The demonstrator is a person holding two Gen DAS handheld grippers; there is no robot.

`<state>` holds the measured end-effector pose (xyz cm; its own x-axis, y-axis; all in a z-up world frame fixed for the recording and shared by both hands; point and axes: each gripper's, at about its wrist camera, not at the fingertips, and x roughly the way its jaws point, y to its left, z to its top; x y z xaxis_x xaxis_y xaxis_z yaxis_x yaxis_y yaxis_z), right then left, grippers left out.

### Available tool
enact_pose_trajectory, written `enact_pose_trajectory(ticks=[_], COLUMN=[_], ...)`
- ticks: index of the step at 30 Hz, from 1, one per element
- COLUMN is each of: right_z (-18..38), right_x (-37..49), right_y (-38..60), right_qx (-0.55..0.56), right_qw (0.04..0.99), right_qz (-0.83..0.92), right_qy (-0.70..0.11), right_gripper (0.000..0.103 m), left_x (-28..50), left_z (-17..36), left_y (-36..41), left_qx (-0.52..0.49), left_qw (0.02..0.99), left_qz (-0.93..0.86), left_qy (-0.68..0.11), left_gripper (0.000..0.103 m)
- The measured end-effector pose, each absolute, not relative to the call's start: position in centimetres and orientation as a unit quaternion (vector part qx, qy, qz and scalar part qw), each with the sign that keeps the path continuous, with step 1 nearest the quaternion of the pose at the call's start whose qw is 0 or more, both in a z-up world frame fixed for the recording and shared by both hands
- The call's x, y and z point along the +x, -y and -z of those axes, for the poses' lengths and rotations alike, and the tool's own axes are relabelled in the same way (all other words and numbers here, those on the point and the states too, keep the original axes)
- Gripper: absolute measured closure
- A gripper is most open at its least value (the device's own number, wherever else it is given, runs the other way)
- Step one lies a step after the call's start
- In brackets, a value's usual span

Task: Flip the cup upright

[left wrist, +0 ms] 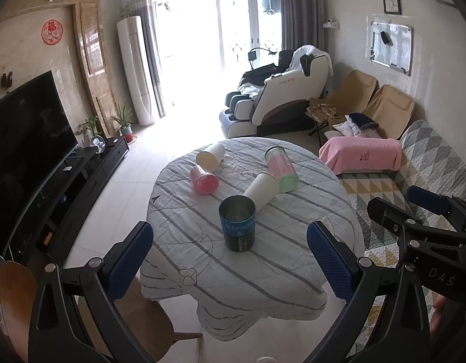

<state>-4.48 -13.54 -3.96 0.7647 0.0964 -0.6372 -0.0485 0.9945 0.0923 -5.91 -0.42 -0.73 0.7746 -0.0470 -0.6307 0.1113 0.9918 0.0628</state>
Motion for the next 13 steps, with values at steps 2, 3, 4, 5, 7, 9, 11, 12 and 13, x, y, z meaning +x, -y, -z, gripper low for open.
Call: enact_pose_trajectory(ticks=[2, 3, 4, 5, 7, 9, 11, 12, 13], right_z=[4.0, 4.0, 4.0, 4.1, 4.3, 4.6, 4.8, 4.9, 4.9], right_x=[-4.3, -4.2, -4.2, -4.0, -3.8, -3.5, -3.2, -3.0, -2.9], right_y=[13.6, 13.7, 13.7, 13.7, 13.8, 13.9, 14.1, 14.1, 14.2], right_qx=[0.036, 0.037, 0.037, 0.037, 0.037, 0.038, 0.038, 0.038, 0.039], right_qw=[0.938, 0.938, 0.938, 0.938, 0.937, 0.936, 0.935, 0.934, 0.934], right_qz=[-0.039, -0.040, -0.040, -0.041, -0.042, -0.044, -0.045, -0.046, -0.047], right_qy=[-0.341, -0.342, -0.341, -0.342, -0.344, -0.347, -0.349, -0.351, -0.352], right_gripper=[0.023, 0.023, 0.023, 0.023, 0.023, 0.023, 0.023, 0.023, 0.023], left_x=[-5.8, -5.8, -5.8, -5.8, -5.5, -5.7, -5.5, -5.3, -5.1], left_z=[0.8, 0.8, 0.8, 0.8, 0.9, 0.9, 0.9, 1.0, 1.1], left_y=[0.5, 0.6, 0.6, 0.6, 0.8, 0.7, 0.8, 0.9, 0.9], left_qx=[0.049, 0.049, 0.048, 0.049, 0.049, 0.048, 0.048, 0.049, 0.047], left_qw=[0.940, 0.940, 0.940, 0.940, 0.940, 0.940, 0.940, 0.939, 0.938], left_qz=[0.043, 0.043, 0.043, 0.043, 0.042, 0.043, 0.041, 0.038, 0.037], left_qy=[-0.334, -0.334, -0.334, -0.334, -0.335, -0.335, -0.336, -0.338, -0.342], left_gripper=[0.000, 0.000, 0.000, 0.000, 0.000, 0.000, 0.000, 0.000, 0.000])
